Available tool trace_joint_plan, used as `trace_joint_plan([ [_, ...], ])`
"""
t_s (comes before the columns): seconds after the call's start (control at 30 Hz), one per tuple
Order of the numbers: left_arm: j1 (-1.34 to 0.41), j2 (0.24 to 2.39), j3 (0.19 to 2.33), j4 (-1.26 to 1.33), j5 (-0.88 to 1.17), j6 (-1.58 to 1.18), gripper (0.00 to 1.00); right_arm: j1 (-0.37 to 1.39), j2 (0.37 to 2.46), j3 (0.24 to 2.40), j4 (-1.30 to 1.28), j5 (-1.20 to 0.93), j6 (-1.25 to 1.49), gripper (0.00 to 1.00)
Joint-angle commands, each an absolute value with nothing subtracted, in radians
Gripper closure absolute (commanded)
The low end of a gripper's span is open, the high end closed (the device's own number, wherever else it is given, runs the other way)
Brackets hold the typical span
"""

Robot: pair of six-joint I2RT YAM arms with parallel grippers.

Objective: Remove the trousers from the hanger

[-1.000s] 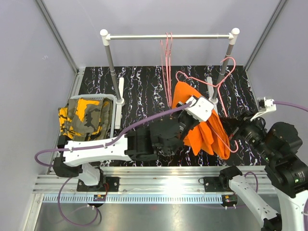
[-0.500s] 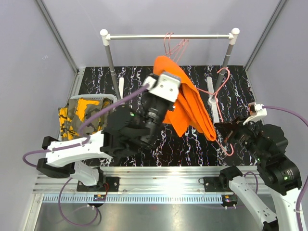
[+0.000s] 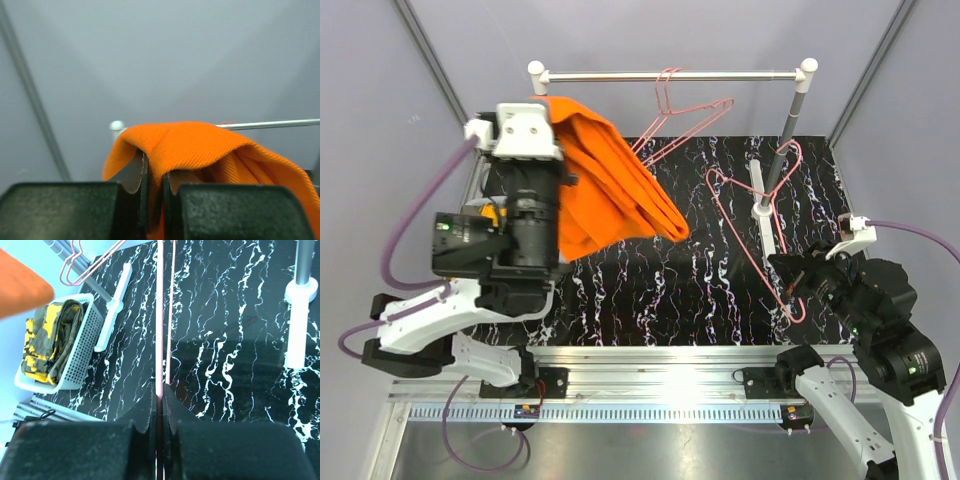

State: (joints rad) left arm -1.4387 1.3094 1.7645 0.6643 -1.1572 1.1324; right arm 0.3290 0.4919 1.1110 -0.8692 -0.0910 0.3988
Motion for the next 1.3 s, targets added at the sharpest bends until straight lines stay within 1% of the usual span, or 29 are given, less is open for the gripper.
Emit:
trace_joint_plan([
  [0.0, -1.338, 1.171, 1.708, 0.847, -1.160, 1.267, 1.00, 0.330, 0.482, 1.149, -0.845, -0.051, 0.384, 1.00],
  [0.03, -1.303, 1.142, 1.645, 0.798, -1.163, 1.215, 1.00, 0.330, 0.480, 1.154, -0.844, -0.042, 0.379, 1.00],
  [0.07, -1.220, 1.117, 1.622, 0.746, -1.175, 1.166, 1.00, 0.330, 0.479, 1.160, -0.844, -0.038, 0.379, 1.00],
  [0.1, -1.179, 1.065, 1.602, 0.682, -1.178, 1.105, 1.00, 0.331, 0.477, 1.163, -0.841, -0.037, 0.377, 1.00],
  [0.13, -1.137, 1.040, 1.582, 0.529, -1.177, 0.975, 1.00, 0.330, 0.479, 1.170, -0.839, -0.031, 0.377, 1.00],
  [0.17, -1.068, 1.017, 1.550, 0.467, -1.174, 0.927, 1.00, 0.330, 0.482, 1.175, -0.839, -0.032, 0.377, 1.00],
  [0.2, -1.036, 0.970, 1.524, 0.421, -1.177, 0.896, 1.00, 0.330, 0.483, 1.178, -0.833, -0.034, 0.377, 1.00],
  [0.3, -0.936, 0.907, 1.425, 0.402, -1.198, 0.874, 1.00, 0.330, 0.491, 1.187, -0.825, -0.040, 0.377, 1.00],
  [0.47, -0.822, 0.770, 1.312, 0.209, -1.248, 0.805, 1.00, 0.330, 0.495, 1.200, -0.815, -0.063, 0.377, 1.00],
  [0.5, -0.809, 0.747, 1.245, 0.190, -1.264, 0.808, 1.00, 0.331, 0.491, 1.198, -0.810, -0.074, 0.377, 1.00],
  [0.57, -0.766, 0.694, 1.181, 0.151, -1.305, 0.813, 1.00, 0.330, 0.483, 1.197, -0.804, -0.087, 0.388, 1.00],
  [0.63, -0.735, 0.666, 1.085, 0.013, -1.304, 0.735, 1.00, 0.330, 0.473, 1.190, -0.790, -0.115, 0.402, 1.00],
  [0.67, -0.698, 0.651, 1.045, -0.070, -1.252, 0.697, 1.00, 0.330, 0.471, 1.189, -0.785, -0.126, 0.406, 1.00],
  [0.7, -0.675, 0.652, 0.998, -0.090, -1.250, 0.692, 1.00, 0.331, 0.465, 1.187, -0.778, -0.147, 0.411, 1.00],
  [0.73, -0.610, 0.661, 0.886, -0.028, -1.255, 0.725, 1.00, 0.330, 0.463, 1.189, -0.776, -0.153, 0.417, 1.00],
  [0.77, -0.573, 0.679, 0.852, -0.034, -1.241, 0.710, 1.00, 0.330, 0.460, 1.189, -0.773, -0.159, 0.420, 1.00],
  [0.8, -0.537, 0.742, 0.833, -0.063, -1.233, 0.674, 1.00, 0.330, 0.459, 1.190, -0.770, -0.163, 0.422, 1.00],
  [0.83, -0.497, 0.773, 0.821, -0.143, -1.217, 0.573, 1.00, 0.330, 0.453, 1.190, -0.770, -0.167, 0.423, 1.00],
  [0.87, -0.453, 0.799, 0.804, -0.153, -1.166, 0.546, 1.00, 0.330, 0.451, 1.192, -0.770, -0.167, 0.422, 1.00],
  [0.9, -0.451, 0.827, 0.795, -0.085, -1.163, 0.546, 1.00, 0.330, 0.448, 1.192, -0.775, -0.166, 0.422, 1.00],
  [1.03, -0.408, 0.906, 0.860, -0.129, -1.033, 0.431, 1.00, 0.330, 0.433, 1.189, -0.784, -0.156, 0.413, 1.00],
  [1.13, -0.388, 0.977, 0.876, -0.107, -0.916, 0.445, 1.00, 0.330, 0.425, 1.180, -0.779, -0.153, 0.411, 1.00],
  [1.27, -0.382, 1.061, 0.879, -0.063, -0.827, 0.454, 1.00, 0.330, 0.429, 1.180, -0.776, -0.160, 0.411, 1.00],
])
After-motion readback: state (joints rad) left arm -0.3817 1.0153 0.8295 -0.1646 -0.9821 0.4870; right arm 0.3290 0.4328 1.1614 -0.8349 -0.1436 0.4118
